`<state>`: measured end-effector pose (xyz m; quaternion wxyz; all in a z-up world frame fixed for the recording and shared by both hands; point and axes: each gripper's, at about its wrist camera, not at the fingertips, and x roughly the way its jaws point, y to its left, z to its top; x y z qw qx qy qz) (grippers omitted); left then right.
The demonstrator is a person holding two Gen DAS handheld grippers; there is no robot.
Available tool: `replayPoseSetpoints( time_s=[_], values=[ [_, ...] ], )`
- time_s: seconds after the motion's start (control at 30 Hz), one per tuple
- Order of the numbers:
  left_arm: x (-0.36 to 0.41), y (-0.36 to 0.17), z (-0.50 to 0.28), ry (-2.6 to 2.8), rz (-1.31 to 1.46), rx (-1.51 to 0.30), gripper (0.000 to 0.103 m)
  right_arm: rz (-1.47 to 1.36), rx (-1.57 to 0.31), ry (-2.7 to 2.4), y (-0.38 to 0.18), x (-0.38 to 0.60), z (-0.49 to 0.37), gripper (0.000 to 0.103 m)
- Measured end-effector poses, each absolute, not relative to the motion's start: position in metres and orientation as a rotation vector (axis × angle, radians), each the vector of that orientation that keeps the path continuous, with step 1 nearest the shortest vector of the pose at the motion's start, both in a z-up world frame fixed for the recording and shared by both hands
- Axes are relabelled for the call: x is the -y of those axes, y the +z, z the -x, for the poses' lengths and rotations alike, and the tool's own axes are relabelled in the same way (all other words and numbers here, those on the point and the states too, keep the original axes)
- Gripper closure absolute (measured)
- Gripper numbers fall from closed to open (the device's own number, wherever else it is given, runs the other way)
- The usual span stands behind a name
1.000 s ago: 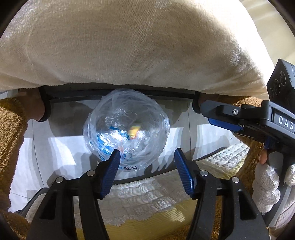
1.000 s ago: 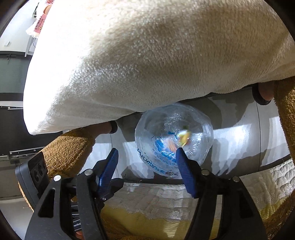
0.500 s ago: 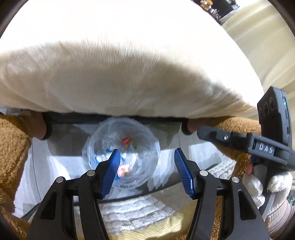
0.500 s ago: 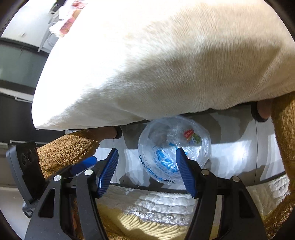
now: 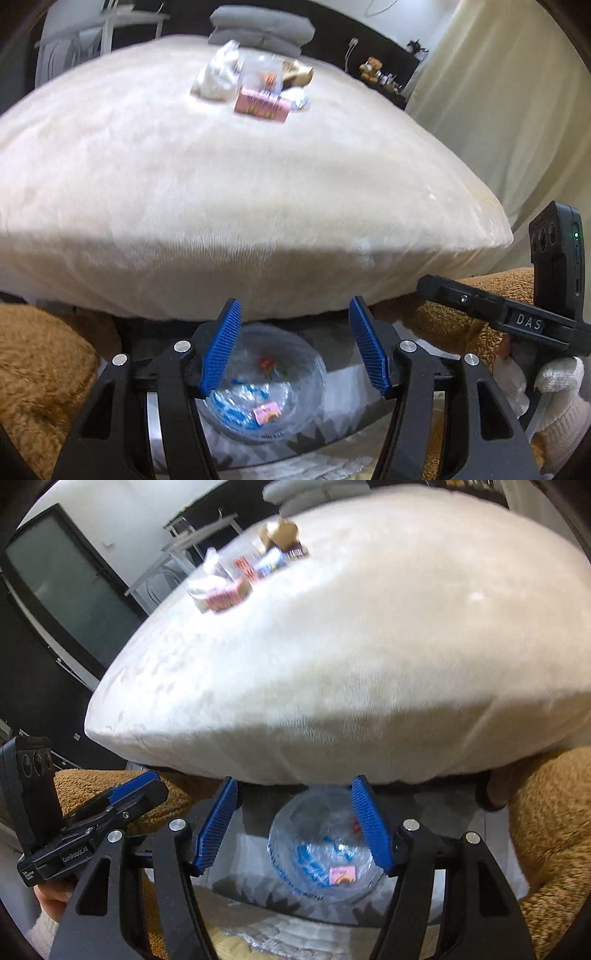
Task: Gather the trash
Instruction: 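Raise both tools back over the bed and close the left tool on the pink cookie bar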
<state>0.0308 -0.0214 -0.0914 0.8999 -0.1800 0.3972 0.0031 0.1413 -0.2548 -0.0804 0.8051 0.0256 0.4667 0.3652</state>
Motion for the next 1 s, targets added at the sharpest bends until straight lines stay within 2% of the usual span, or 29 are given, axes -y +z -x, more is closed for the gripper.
replayPoseSetpoints(
  time_s=[0.33, 0.43, 0.5, 0.6, 0.67, 0.87, 0.9, 1.0],
  values=[
    [0.016, -0.053, -0.035, -0.008, 0.265, -0.713, 0.043, 0.027, -0.784, 0.841, -0.027, 0.259, -0.147, 0.033],
    [0.008, -0.044, -0.047, -0.004, 0.258, -0.698, 0.033, 0.061, -0.753, 0.864, -0.014, 0.252, -0.164, 0.031],
    [0.003, -0.039, -0.056, 0.000, 0.255, -0.694, 0.031, 0.089, -0.726, 0.875, -0.007, 0.247, -0.176, 0.029],
    [-0.005, -0.035, -0.071, 0.010, 0.249, -0.699, 0.030, 0.102, -0.706, 0.895, 0.000, 0.241, -0.196, 0.023],
    [-0.012, -0.035, -0.085, 0.008, 0.257, -0.709, 0.024, 0.116, -0.700, 0.898, 0.003, 0.234, -0.212, 0.023],
    [-0.024, -0.031, -0.124, 0.002, 0.219, -0.728, 0.024, 0.138, -0.709, 0.927, 0.008, 0.209, -0.257, 0.022],
    [-0.026, -0.032, -0.130, 0.000, 0.211, -0.733, 0.024, 0.147, -0.707, 0.935, 0.009, 0.203, -0.262, 0.018],
    [-0.032, -0.034, -0.149, -0.004, 0.192, -0.749, 0.024, 0.193, -0.687, 0.963, 0.013, 0.185, -0.280, 0.016]
  ],
)
